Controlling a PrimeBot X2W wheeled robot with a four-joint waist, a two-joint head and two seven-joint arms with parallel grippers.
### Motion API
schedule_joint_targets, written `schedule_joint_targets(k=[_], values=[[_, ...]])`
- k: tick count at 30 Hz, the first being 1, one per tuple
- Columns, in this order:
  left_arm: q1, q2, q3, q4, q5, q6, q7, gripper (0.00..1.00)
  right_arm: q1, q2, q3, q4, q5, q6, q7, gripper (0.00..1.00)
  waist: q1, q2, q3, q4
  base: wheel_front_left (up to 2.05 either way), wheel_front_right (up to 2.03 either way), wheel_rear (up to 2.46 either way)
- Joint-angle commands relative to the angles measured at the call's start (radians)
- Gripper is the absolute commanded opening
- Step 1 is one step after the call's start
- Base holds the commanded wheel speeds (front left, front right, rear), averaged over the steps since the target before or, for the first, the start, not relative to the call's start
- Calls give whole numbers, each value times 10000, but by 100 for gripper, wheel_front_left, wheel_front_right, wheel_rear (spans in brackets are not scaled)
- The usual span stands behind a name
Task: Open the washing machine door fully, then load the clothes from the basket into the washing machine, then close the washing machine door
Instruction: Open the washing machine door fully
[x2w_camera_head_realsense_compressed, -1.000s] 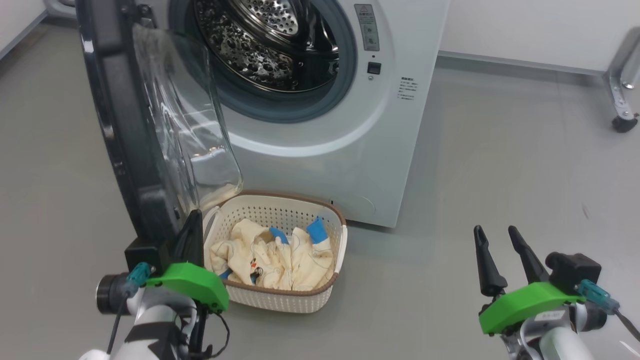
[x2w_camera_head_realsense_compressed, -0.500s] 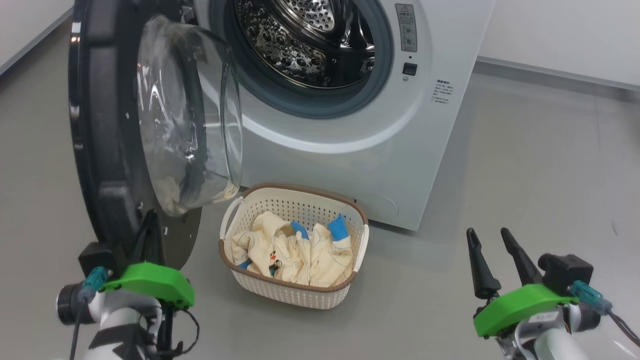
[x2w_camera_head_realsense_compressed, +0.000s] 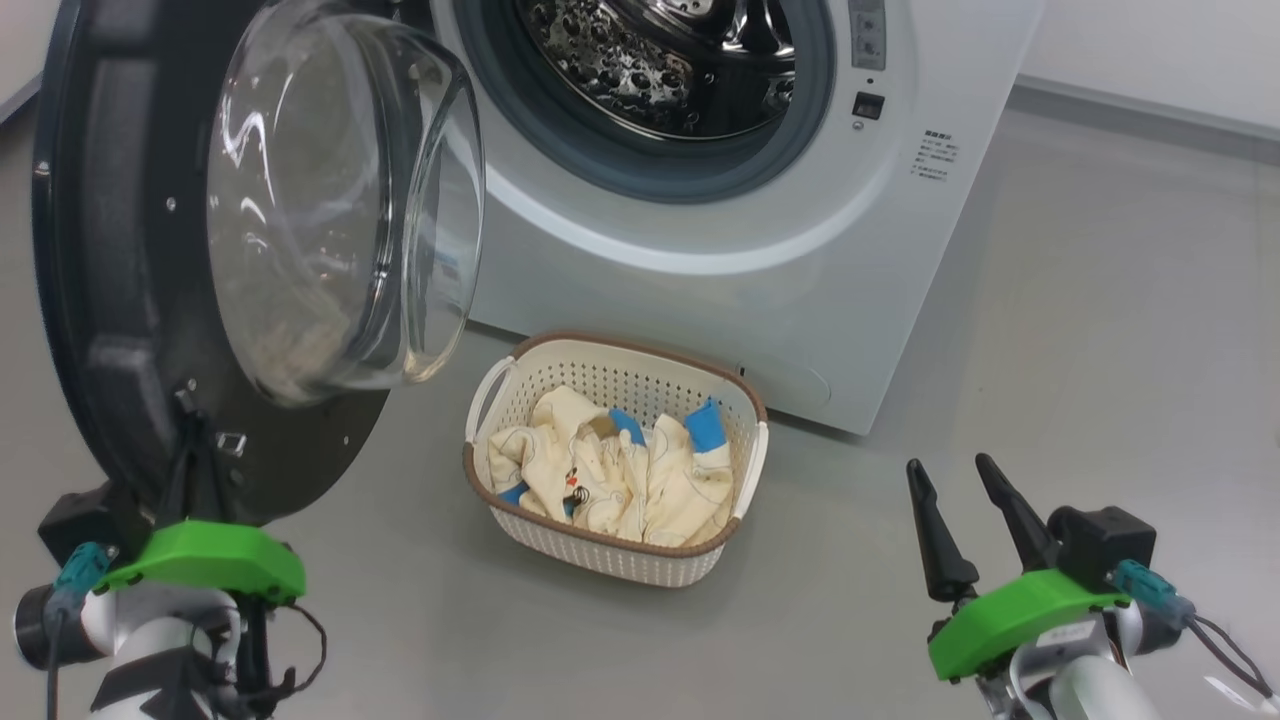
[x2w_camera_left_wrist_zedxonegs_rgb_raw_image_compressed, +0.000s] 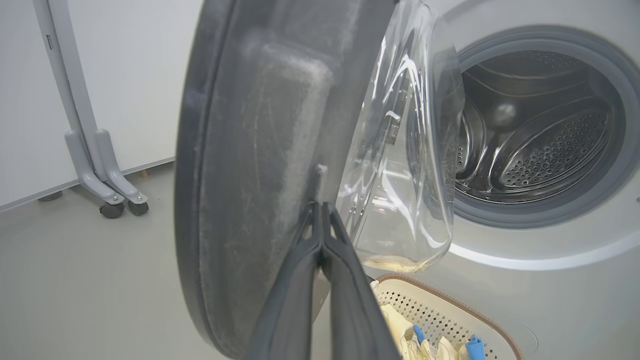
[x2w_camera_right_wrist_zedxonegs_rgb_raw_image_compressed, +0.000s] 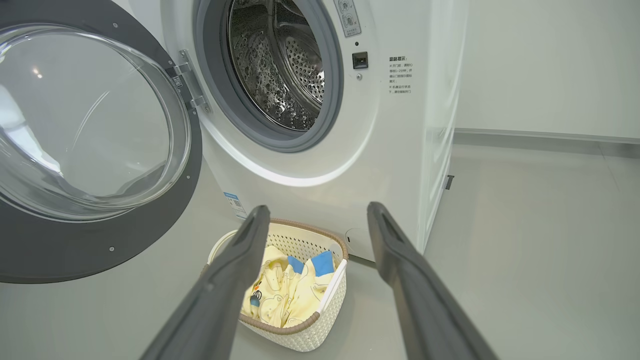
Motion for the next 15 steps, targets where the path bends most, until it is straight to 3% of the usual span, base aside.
schedule_joint_targets(k=[1, 15], values=[[-483, 423, 513, -390, -68, 107, -143, 0, -477, -28, 213, -360, -101, 35, -138, 100, 0, 0, 198, 94, 0, 0, 0], [-1321, 863, 1581, -613, -485, 123, -143, 0, -1276, -616, 509, -495, -301, 35, -138, 100, 0, 0, 1998, 326, 0, 0, 0]])
